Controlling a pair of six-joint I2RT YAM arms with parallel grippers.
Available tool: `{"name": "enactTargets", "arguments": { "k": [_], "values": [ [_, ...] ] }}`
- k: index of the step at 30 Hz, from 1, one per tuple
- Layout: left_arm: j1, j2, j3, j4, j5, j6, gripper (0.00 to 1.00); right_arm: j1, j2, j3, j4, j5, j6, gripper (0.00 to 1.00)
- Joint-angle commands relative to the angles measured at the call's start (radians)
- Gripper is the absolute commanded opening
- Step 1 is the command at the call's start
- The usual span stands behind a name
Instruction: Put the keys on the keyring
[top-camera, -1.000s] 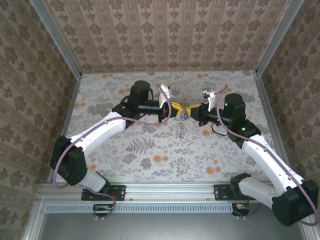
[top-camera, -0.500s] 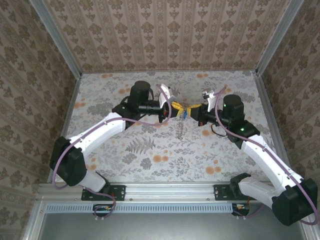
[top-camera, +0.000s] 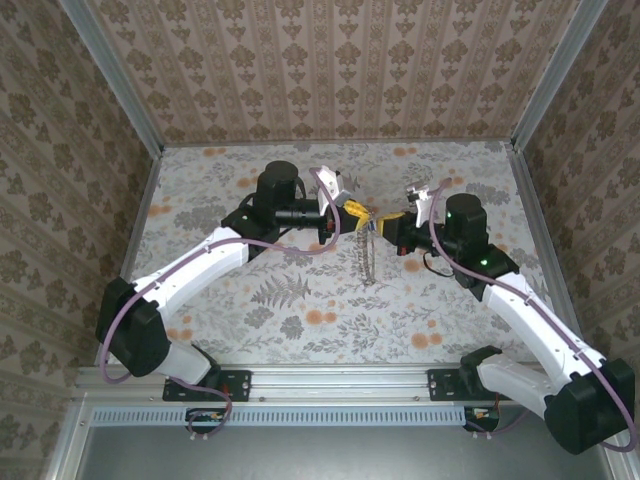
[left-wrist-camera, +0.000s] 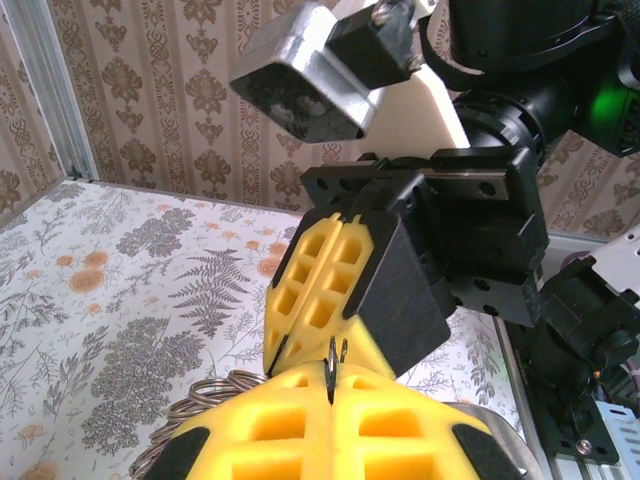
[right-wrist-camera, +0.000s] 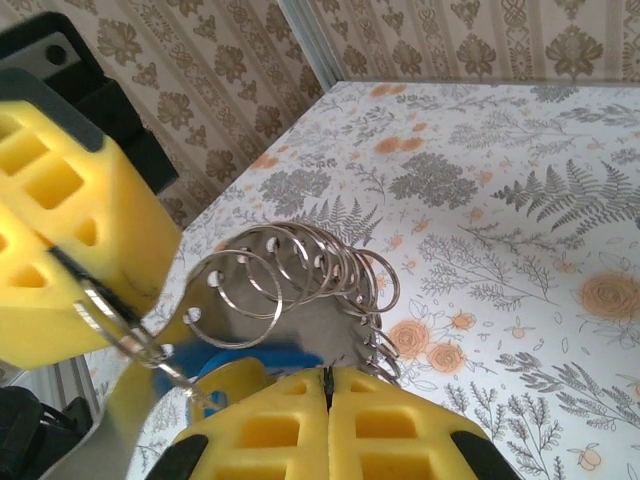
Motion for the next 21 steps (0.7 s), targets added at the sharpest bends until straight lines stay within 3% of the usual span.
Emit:
{"name": "enactTargets", "arguments": {
  "k": [1,6,11,14,21],
  "values": [
    [-0.006,-0.033,-0.005,0.049,-0.004,-0.009,0.00,-0.004,-0.038,-0.003,-0.007,0.015,0.015,0.00],
    [-0.002,-0.035,-0.018,0.060,-0.042,-0.014,0.00,-0.011,-0.073,0.002,-0.030,0.048,0.052,0.03],
    [0.028,-0.034,-0.068,0.167,-0.051,-0.093,0.00,-0.020,-0.093,0.016,0.017,0.033,0.127,0.37],
    [0.058,-0.034,-0.103,0.271,-0.028,-0.177,0.00,-0.022,-0.081,0.027,0.081,0.006,0.186,0.49],
    [0.098,-0.032,-0.150,0.435,0.006,-0.317,0.00,-0.021,0.013,0.036,0.308,-0.078,0.359,0.61]
  ]
}}
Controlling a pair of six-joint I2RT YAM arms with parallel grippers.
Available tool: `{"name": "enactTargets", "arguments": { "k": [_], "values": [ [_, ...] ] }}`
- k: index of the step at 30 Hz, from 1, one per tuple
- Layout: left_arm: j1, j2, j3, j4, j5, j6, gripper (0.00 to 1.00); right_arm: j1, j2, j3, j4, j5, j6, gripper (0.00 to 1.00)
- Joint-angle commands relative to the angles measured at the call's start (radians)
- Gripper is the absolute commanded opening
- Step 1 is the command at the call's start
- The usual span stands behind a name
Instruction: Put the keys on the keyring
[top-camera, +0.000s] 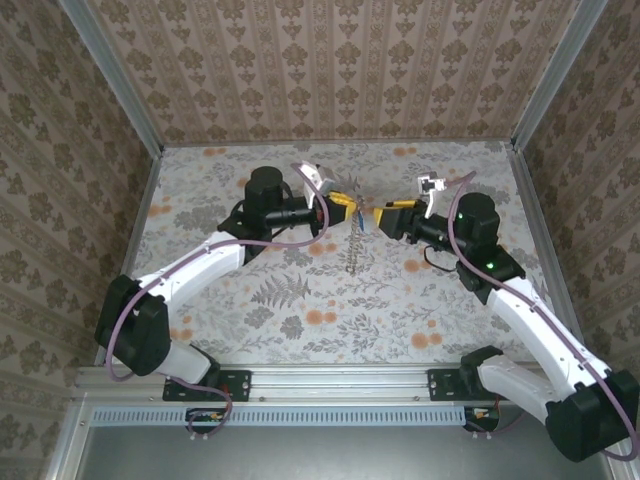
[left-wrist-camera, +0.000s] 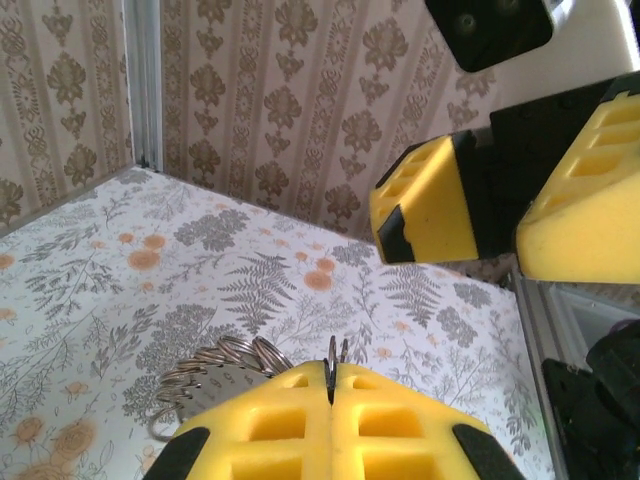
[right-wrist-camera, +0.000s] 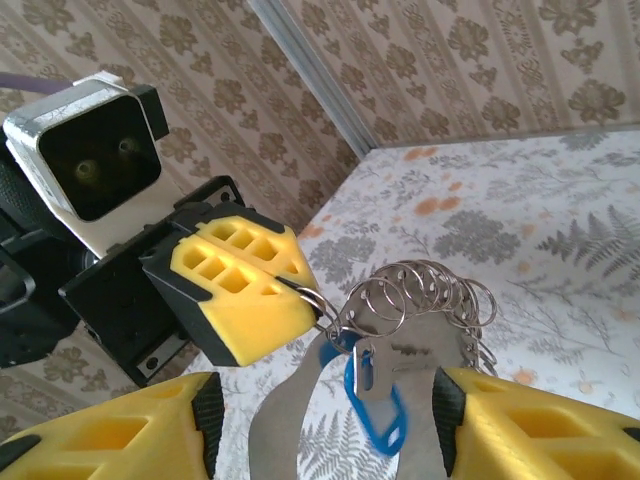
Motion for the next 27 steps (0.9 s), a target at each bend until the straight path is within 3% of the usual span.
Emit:
{"name": "enactTargets", "arguments": {
  "k": [1,16,27],
  "values": [
    [0.015,-0.032,-0.016,0.187,0.043,-0.117,0.00,-0.004,0.044,0.033,0.168,-0.060,0.120,0.62],
    [0.038,0.002,-0.058,0.412,0.063,-0.306,0.00,-0.004,0.164,0.030,0.348,-0.103,0.203,0.59],
    [0.043,0.031,-0.044,0.433,0.079,-0.335,0.00,-0.005,0.226,0.045,0.430,-0.157,0.244,0.44]
  ]
}}
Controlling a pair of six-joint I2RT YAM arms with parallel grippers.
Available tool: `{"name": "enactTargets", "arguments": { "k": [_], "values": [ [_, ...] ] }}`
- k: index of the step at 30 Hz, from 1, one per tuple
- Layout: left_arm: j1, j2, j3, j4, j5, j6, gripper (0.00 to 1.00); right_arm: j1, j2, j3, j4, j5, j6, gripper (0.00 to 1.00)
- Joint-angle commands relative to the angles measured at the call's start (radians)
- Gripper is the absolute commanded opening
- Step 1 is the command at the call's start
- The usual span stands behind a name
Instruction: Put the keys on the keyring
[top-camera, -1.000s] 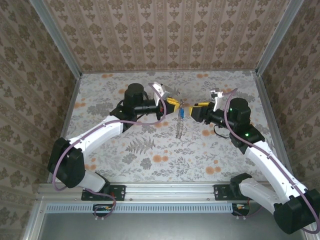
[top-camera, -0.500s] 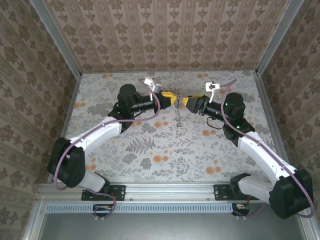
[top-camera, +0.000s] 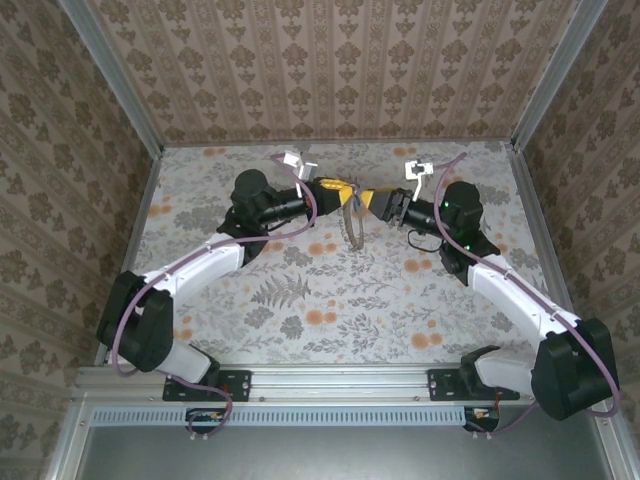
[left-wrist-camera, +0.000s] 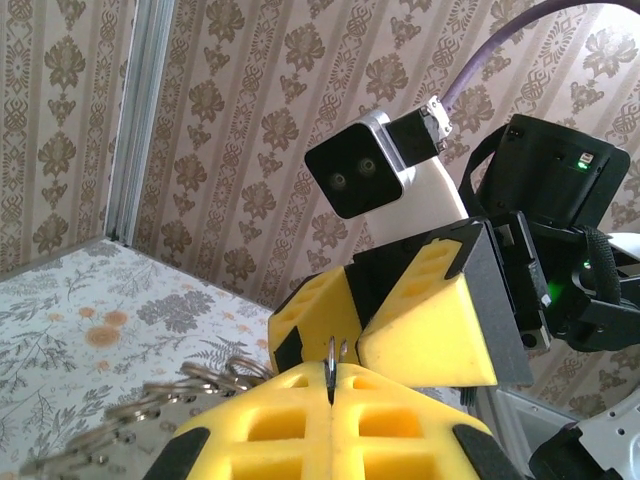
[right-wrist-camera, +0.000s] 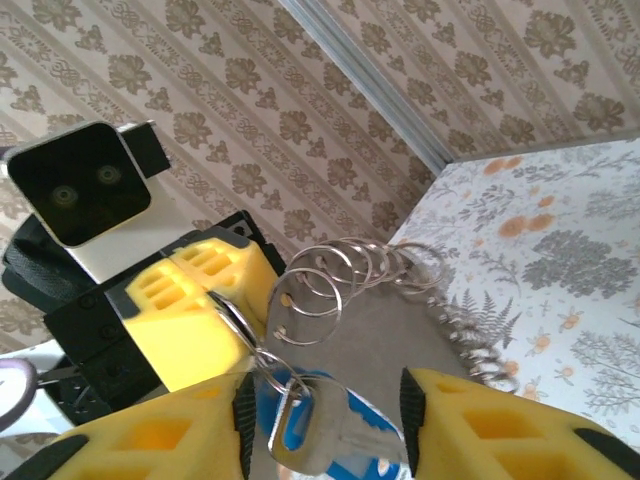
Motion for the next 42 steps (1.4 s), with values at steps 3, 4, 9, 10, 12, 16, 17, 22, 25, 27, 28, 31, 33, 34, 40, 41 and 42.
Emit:
{"name": "enactTargets", "arguments": {
  "k": [3,4,9,10,12,16,17,22,25,27,28,31,33,34,40,41,42],
  "values": [
    [0.006,0.013,0.016,0.074,0.033,-0.026,0.00,-0.005,0.028,0.042,0.102,-0.059,0.039,0.41],
    [0.007,0.014,0.018,0.074,0.033,-0.026,0.00,-0.004,0.031,0.044,0.108,-0.065,0.043,0.40],
    [0.009,0.022,0.021,0.074,0.032,-0.027,0.00,-0.005,0.047,0.051,0.115,-0.096,0.050,0.29],
    [0.010,0.022,0.022,0.076,0.030,-0.029,0.00,-0.004,0.047,0.048,0.115,-0.097,0.049,0.27],
    [0.011,0.024,0.022,0.076,0.026,-0.030,0.00,-0.005,0.044,0.041,0.115,-0.103,0.049,0.21],
    [0.017,0.023,0.022,0.078,0.024,-0.034,0.00,-0.005,0.033,0.023,0.111,-0.103,0.046,0.14],
    [0.019,0.023,0.022,0.081,0.023,-0.037,0.00,-0.005,0.029,0.017,0.109,-0.103,0.044,0.12],
    [0.024,0.019,0.019,0.088,0.013,-0.043,0.00,-0.004,0.016,0.000,0.101,-0.100,0.041,0.01],
    [0.025,0.019,0.016,0.098,0.007,-0.050,0.00,-0.004,0.012,-0.010,0.101,-0.094,0.041,0.00],
    [0.025,0.018,0.017,0.104,0.002,-0.054,0.00,-0.002,0.013,-0.013,0.103,-0.091,0.044,0.00],
    [0.025,0.019,0.015,0.110,0.000,-0.056,0.00,-0.001,0.016,-0.014,0.104,-0.091,0.045,0.00],
    [0.026,0.019,0.014,0.121,-0.007,-0.064,0.00,0.007,0.024,-0.015,0.104,-0.094,0.047,0.00],
    [0.025,0.021,0.014,0.129,-0.011,-0.068,0.00,0.013,0.030,-0.017,0.102,-0.093,0.047,0.00],
    [0.025,0.023,0.013,0.130,-0.011,-0.070,0.00,0.016,0.032,-0.018,0.101,-0.092,0.047,0.00],
    [0.025,0.030,0.015,0.136,-0.012,-0.076,0.00,0.020,0.030,-0.004,0.042,-0.089,0.017,0.05],
    [0.026,0.029,0.013,0.135,-0.014,-0.073,0.00,0.018,0.018,0.002,0.008,-0.080,-0.001,0.20],
    [0.025,0.028,0.013,0.132,-0.017,-0.072,0.00,0.014,0.002,0.006,-0.021,-0.065,-0.016,0.31]
  ]
}}
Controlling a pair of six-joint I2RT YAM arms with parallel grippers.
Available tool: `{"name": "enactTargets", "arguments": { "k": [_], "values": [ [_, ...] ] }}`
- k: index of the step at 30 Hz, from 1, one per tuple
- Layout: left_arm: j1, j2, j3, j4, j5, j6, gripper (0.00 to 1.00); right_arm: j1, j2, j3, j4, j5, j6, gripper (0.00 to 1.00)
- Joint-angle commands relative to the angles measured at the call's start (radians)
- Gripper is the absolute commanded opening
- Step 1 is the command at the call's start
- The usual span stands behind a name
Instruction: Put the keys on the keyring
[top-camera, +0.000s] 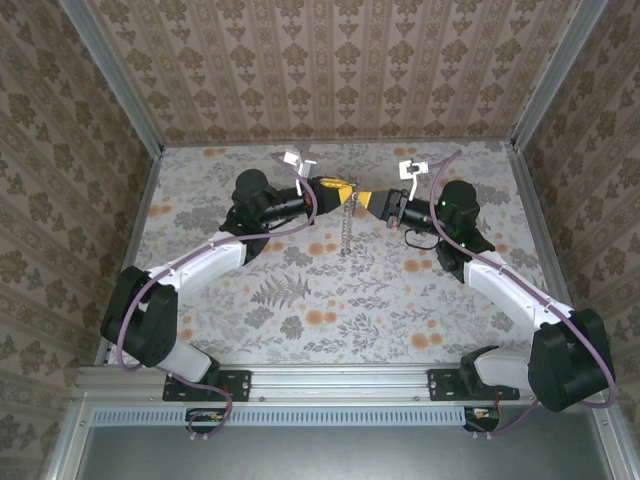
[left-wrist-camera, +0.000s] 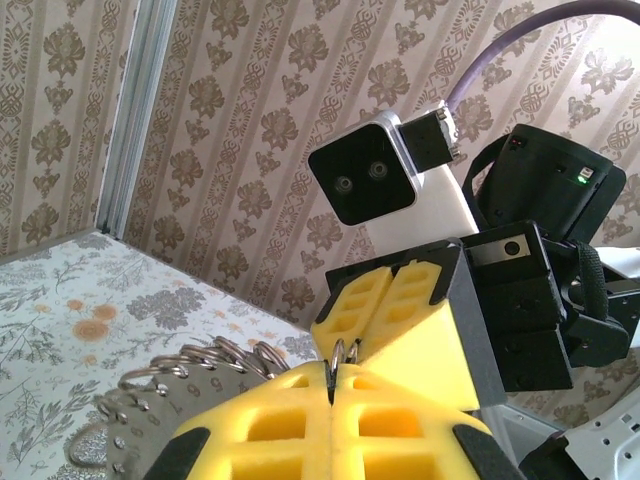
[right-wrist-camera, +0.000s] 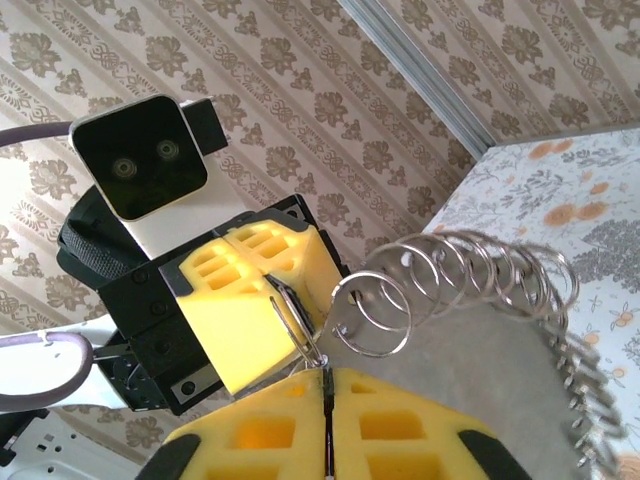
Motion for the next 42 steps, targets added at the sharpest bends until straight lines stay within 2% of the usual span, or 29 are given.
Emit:
{"name": "enactTargets", "arguments": {
  "k": [1,4,8,12,19,29,42],
  "values": [
    [0.013,0.002,0.012,0.084,-0.028,-0.011,0.00,-0.006,-0.051,0.005,-0.104,0.027,-0.063,0.39],
    [0.013,0.004,0.005,0.084,-0.036,-0.013,0.00,-0.034,-0.096,0.016,-0.143,0.057,-0.069,0.49],
    [0.013,0.003,0.004,0.084,-0.045,-0.024,0.00,-0.043,-0.116,0.046,-0.148,0.096,-0.054,0.51],
    [0.013,0.001,0.004,0.077,-0.060,-0.048,0.00,-0.042,-0.080,0.073,-0.065,0.099,-0.001,0.50],
    [0.010,0.003,0.001,0.081,-0.085,-0.104,0.00,-0.031,0.035,0.129,0.095,0.059,0.093,0.41],
    [0.010,0.038,0.034,0.059,-0.093,-0.190,0.00,0.006,0.102,0.153,0.136,0.042,0.101,0.25],
    [0.010,0.043,0.036,0.071,-0.093,-0.213,0.00,0.011,0.113,0.117,0.104,0.072,0.059,0.29]
  ]
}}
